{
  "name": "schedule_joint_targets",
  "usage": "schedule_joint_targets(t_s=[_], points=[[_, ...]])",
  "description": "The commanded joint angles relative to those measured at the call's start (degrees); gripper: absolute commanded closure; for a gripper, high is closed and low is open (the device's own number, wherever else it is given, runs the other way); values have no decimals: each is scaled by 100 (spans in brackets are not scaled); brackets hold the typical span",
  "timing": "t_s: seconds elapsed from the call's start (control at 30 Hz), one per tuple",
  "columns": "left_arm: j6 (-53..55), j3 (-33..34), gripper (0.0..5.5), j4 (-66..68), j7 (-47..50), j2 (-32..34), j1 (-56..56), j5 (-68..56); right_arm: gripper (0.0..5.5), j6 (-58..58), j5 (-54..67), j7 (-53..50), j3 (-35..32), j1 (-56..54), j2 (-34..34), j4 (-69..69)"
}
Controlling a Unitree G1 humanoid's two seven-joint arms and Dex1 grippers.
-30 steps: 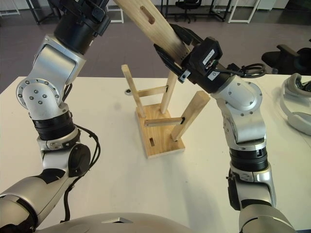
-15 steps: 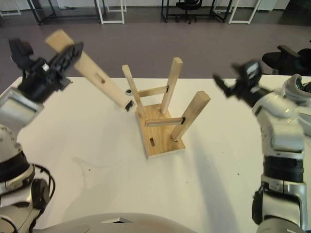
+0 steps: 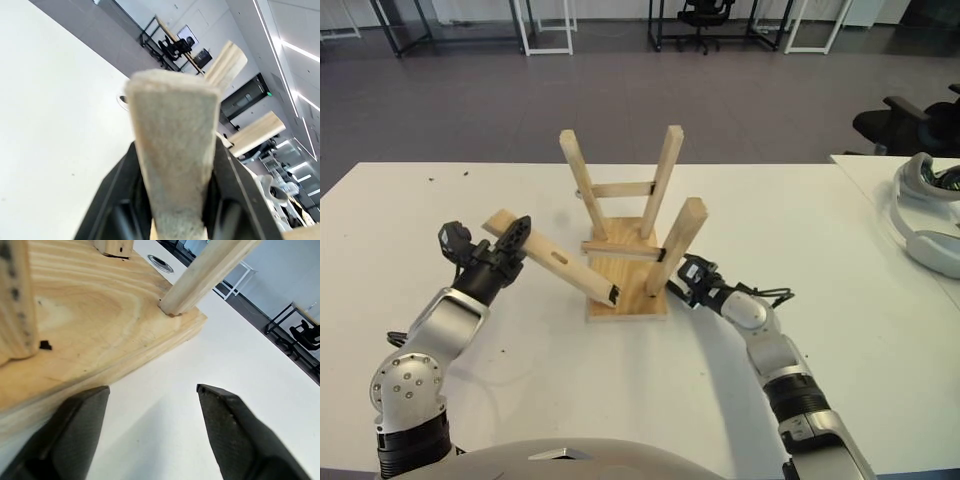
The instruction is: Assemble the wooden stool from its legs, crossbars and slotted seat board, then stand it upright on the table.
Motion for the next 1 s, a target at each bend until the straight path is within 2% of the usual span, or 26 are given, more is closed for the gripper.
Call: schedule_joint_targets(t_s=[0.03,0.17,0.47,0.57,0.73,1.0], points=[[-133,-103,447,68,58,290,-56,690,222,132,-162,87,183,141,73,-1],[-138,-267,447,-86,126,539,-59,1180,222,88,-305,-52,221,119,90,24],[773,-137,447,-459,1384,468,-188,290,222,1,-470,-411,193,106,182,-103],[1027,-137,447,-577,1632,779,-431,202,222,-9,-427,-440,188,65,309,-176],[1482,-694,447,-847,1676,1214,-410,613,222,-46,-610,-570,198,-59,360,-76],[1741,-2026,446,-872,1503,1689,-452,2110,222,-127,-710,-694,256,-240,572,-255]])
